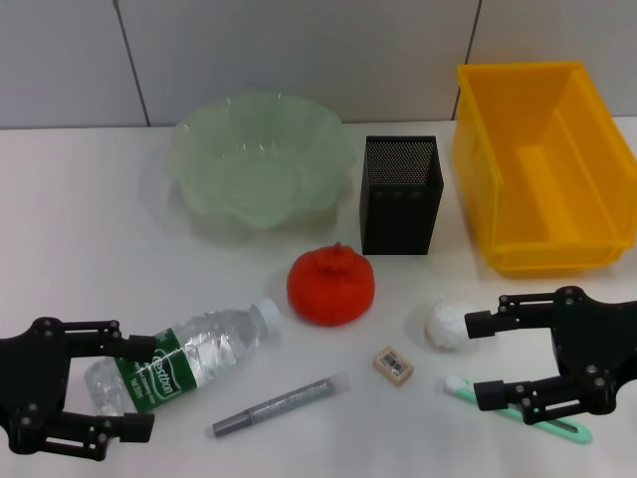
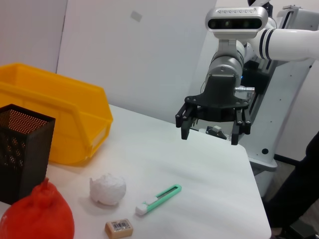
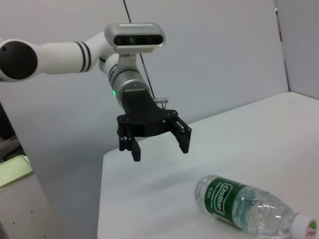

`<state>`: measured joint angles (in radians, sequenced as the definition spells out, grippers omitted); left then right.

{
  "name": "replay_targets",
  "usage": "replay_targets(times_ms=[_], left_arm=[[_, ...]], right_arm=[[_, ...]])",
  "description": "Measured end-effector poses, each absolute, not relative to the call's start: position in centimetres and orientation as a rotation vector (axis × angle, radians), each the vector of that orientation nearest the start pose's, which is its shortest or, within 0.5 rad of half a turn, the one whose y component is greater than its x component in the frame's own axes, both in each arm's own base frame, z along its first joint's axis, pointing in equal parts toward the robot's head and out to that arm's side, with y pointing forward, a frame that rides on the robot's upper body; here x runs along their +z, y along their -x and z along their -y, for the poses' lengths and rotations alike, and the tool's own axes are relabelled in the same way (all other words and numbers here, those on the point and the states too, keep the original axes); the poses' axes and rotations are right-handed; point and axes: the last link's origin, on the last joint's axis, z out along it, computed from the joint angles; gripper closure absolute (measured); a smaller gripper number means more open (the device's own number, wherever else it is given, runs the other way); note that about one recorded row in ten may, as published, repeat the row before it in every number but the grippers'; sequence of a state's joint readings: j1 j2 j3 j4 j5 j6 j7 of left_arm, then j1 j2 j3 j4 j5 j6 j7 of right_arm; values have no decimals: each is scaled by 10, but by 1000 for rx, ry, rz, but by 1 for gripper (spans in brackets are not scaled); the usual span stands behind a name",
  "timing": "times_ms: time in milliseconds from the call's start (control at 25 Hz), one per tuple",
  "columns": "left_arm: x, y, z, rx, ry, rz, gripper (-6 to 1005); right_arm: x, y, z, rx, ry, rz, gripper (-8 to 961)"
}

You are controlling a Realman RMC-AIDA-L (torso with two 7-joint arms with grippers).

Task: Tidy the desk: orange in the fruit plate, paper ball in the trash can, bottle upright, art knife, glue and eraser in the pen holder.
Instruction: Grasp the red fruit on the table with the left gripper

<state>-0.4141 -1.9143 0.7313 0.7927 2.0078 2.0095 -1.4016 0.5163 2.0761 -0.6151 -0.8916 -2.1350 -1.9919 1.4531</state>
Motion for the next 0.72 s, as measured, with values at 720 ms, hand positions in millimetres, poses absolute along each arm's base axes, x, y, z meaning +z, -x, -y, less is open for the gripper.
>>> replay_targets(times_ms=[720], left_arm=[[86,279,-275,-675,2973,483,182]], right_arm=[[39,-248,-286,739,3007,-484,177]])
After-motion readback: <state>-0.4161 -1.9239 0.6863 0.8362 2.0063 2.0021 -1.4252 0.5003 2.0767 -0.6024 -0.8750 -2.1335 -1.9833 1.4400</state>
